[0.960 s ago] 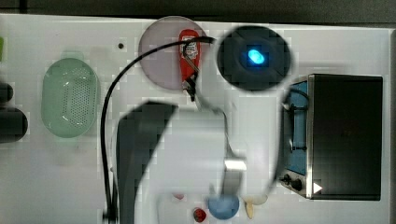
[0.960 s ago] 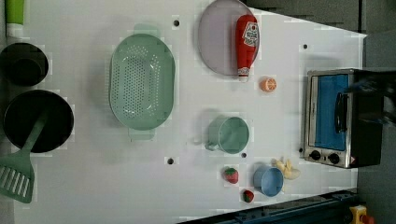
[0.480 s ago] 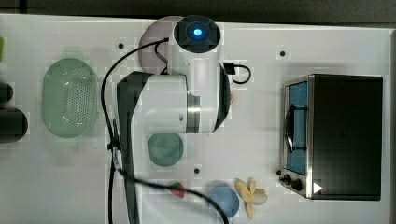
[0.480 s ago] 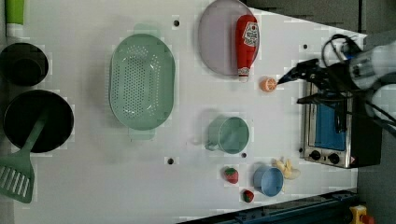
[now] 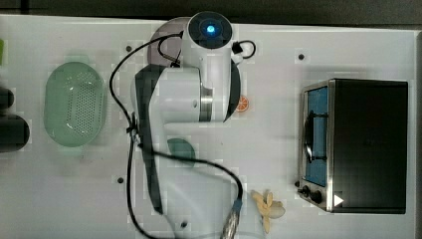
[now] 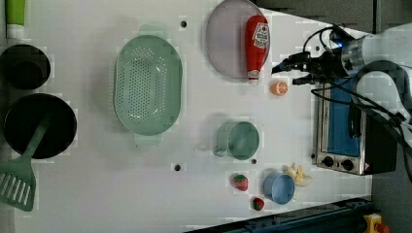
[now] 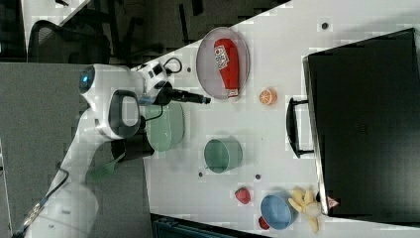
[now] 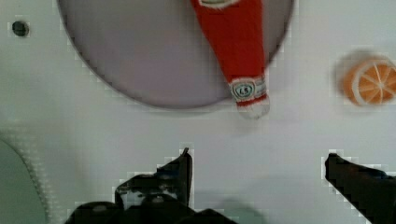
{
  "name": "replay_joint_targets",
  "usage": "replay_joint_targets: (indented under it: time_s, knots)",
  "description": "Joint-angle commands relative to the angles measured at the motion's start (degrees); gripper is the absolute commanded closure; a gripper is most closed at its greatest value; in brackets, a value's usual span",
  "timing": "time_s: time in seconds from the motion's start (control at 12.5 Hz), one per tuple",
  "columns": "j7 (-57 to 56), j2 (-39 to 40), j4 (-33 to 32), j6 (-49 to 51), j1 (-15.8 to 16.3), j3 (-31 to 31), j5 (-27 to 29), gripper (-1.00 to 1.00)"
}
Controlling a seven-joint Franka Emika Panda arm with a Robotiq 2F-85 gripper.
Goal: Pick ketchup from plate and place it on table.
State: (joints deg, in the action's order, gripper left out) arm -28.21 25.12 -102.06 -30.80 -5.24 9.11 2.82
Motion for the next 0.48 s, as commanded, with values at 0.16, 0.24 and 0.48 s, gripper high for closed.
replay_joint_targets:
  time_s: [0.16,0.24,0.48]
  knots:
    - [-11.31,6.21,3.77,-4.43,0.07,-0.50,-0.15,-1.00]
    - [-11.32,7.82,4.55,-5.56,0.29,-0.50,-0.17,-1.00]
    - [-11.36,12.87,6.93,-11.90,1.01,-0.50,-0.61,-1.00]
